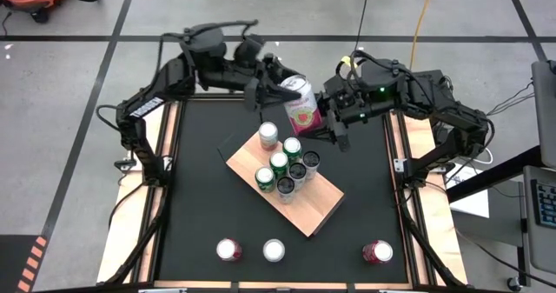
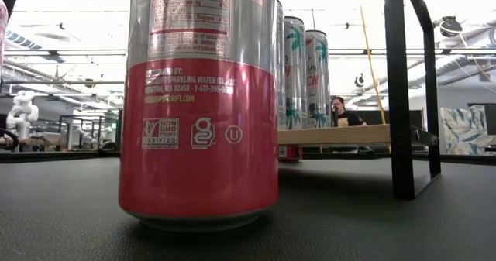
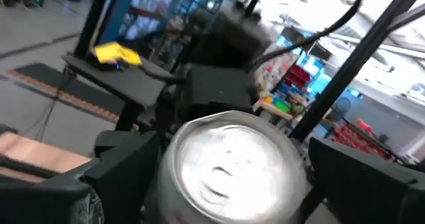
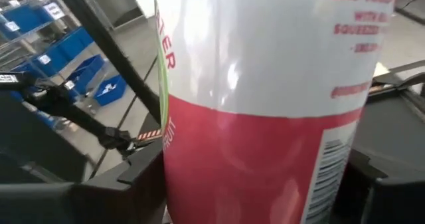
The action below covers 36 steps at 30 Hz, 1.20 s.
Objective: Place canned beverage on shelf
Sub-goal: Put the top white and pink soda can aligned with the other white and pink soda can
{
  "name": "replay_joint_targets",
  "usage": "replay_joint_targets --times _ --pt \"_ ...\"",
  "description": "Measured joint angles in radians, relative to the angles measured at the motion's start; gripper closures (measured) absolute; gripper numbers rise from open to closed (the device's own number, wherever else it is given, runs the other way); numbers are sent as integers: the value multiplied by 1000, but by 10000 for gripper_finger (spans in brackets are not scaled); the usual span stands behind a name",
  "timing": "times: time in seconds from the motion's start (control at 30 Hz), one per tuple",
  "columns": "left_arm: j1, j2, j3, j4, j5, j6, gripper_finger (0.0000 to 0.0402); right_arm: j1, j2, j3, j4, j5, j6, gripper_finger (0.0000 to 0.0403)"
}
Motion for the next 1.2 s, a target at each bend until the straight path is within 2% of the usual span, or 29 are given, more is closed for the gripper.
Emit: replay_joint_targets --times 0.67,0.8,0.93,1.2 --pt "116 -77 0 -104 -25 9 11 46 -8 2 -40 377 -59 133" --pt "140 -78 -1 -115 14 29 11 55 5 2 -21 444 -60 133" --pt "158 -83 -2 -112 81 65 8 55 18 3 4 449 -61 133" --pt "205 -83 -2 -113 114 138 2 55 56 3 66 448 -46 133"
